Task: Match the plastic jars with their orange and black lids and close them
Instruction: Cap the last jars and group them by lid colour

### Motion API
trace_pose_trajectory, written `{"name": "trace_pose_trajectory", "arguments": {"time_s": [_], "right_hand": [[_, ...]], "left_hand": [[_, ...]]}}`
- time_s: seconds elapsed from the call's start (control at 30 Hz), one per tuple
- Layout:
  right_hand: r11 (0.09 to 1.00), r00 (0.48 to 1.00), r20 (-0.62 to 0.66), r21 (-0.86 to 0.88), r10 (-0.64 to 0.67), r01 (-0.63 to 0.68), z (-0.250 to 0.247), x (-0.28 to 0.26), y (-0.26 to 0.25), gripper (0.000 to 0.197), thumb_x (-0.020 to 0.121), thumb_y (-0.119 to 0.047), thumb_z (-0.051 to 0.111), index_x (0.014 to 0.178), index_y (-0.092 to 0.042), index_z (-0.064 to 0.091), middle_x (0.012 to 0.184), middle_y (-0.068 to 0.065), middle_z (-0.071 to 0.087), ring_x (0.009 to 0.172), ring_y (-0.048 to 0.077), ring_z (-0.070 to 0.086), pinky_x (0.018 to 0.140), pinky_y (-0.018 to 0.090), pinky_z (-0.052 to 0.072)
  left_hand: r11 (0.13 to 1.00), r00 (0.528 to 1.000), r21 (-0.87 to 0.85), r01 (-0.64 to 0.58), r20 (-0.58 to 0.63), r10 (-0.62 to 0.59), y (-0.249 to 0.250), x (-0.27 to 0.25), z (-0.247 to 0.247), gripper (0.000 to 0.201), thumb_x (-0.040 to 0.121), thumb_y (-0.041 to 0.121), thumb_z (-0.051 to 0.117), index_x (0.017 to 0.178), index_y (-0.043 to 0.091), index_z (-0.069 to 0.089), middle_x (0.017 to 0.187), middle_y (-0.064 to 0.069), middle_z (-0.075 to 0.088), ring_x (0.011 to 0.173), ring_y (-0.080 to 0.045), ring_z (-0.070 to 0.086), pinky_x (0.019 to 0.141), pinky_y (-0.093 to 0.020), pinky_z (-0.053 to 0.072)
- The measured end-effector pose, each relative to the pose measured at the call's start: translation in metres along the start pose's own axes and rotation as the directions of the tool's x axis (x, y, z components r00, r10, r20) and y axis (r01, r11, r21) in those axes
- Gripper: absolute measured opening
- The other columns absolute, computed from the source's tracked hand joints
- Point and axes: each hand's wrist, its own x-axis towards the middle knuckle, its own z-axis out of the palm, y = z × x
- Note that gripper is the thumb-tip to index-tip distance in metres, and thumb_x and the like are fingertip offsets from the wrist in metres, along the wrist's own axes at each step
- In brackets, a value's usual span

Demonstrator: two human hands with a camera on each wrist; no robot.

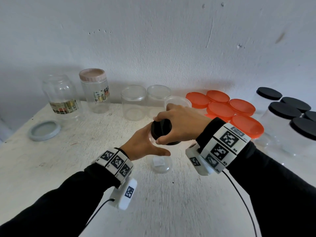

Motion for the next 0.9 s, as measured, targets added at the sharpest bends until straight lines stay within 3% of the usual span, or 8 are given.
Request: {"name": "trace_pose_trajectory", "arguments": {"time_s": [0.13, 0.27, 0.4, 0.5, 0.6, 0.73, 0.9], "right_hand": [[1.0, 0.999, 0.032, 0.025, -0.003, 0.002, 0.003, -0.014, 0.008, 0.067, 0.073, -0.053, 0.065, 0.133, -0.034, 0.043, 0.107, -0.007, 0.039, 0.096, 0.013, 0.041, 0.069, 0.026, 0.039], [0.998, 0.997, 0.046, 0.037, 0.056, -0.058, 0.004, -0.041, 0.029, 0.069, 0.074, -0.05, 0.066, 0.136, -0.037, 0.039, 0.115, -0.006, 0.04, 0.106, 0.015, 0.041, 0.083, 0.034, 0.047], [0.985, 0.985, 0.025, 0.038, 0.168, -0.169, 0.009, -0.076, 0.06, 0.072, 0.074, -0.046, 0.065, 0.138, -0.039, 0.033, 0.125, -0.006, 0.037, 0.114, 0.017, 0.036, 0.088, 0.037, 0.046], [0.962, 0.962, 0.004, 0.035, 0.272, -0.272, 0.012, -0.104, 0.086, 0.072, 0.075, -0.044, 0.065, 0.139, -0.04, 0.031, 0.13, -0.007, 0.035, 0.118, 0.017, 0.035, 0.088, 0.037, 0.046], [0.934, 0.934, -0.019, 0.027, 0.357, -0.357, 0.014, -0.132, 0.111, 0.076, 0.074, -0.042, 0.068, 0.14, -0.04, 0.03, 0.135, -0.004, 0.027, 0.123, 0.02, 0.027, 0.092, 0.041, 0.046], [0.881, 0.88, -0.051, 0.003, 0.472, -0.473, 0.014, -0.167, 0.139, 0.076, 0.076, -0.038, 0.068, 0.142, -0.035, 0.03, 0.132, 0.001, 0.025, 0.121, 0.021, 0.023, 0.095, 0.04, 0.045], [0.817, 0.815, -0.086, -0.016, 0.573, -0.576, 0.014, -0.208, 0.165, 0.072, 0.079, -0.035, 0.066, 0.142, -0.03, 0.032, 0.128, 0.0, 0.03, 0.118, 0.02, 0.026, 0.087, 0.035, 0.045]], "left_hand": [[0.998, 0.996, -0.056, -0.015, 0.089, 0.02, 0.003, 0.0, 0.005, 0.073, 0.063, 0.022, 0.083, 0.123, 0.036, 0.043, 0.122, 0.018, 0.057, 0.115, 0.008, 0.049, 0.094, -0.015, 0.04], [0.996, 0.972, -0.079, -0.038, 0.228, 0.055, 0.007, 0.004, 0.015, 0.069, 0.071, 0.018, 0.078, 0.129, 0.029, 0.045, 0.13, 0.015, 0.054, 0.123, 0.004, 0.045, 0.101, -0.021, 0.037], [0.992, 0.988, 0.006, -0.128, 0.087, 0.127, 0.019, 0.021, 0.033, 0.046, 0.076, 0.013, 0.073, 0.117, 0.022, 0.054, 0.115, 0.01, 0.062, 0.106, 0.0, 0.058, 0.087, -0.024, 0.051], [0.956, 0.962, 0.125, -0.265, -0.036, 0.271, 0.03, 0.039, 0.052, 0.029, 0.081, 0.011, 0.068, 0.106, 0.02, 0.058, 0.103, 0.009, 0.067, 0.095, -0.004, 0.061, 0.076, -0.019, 0.052], [0.909, 0.932, 0.242, -0.341, -0.042, 0.36, 0.033, 0.061, 0.073, 0.025, 0.082, 0.011, 0.068, 0.104, 0.02, 0.06, 0.103, 0.008, 0.064, 0.096, -0.006, 0.058, 0.079, -0.018, 0.045], [0.816, 0.901, 0.408, -0.41, 0.043, 0.432, 0.029, 0.088, 0.106, 0.036, 0.08, 0.011, 0.07, 0.115, 0.01, 0.059, 0.118, -0.001, 0.058, 0.115, -0.016, 0.047, 0.095, -0.018, 0.03], [0.7, 0.875, 0.555, -0.45, 0.115, 0.471, 0.031, 0.114, 0.133, 0.051, 0.074, 0.017, 0.075, 0.119, 0.003, 0.057, 0.132, -0.013, 0.051, 0.125, -0.031, 0.043, 0.105, -0.048, 0.034]]}}
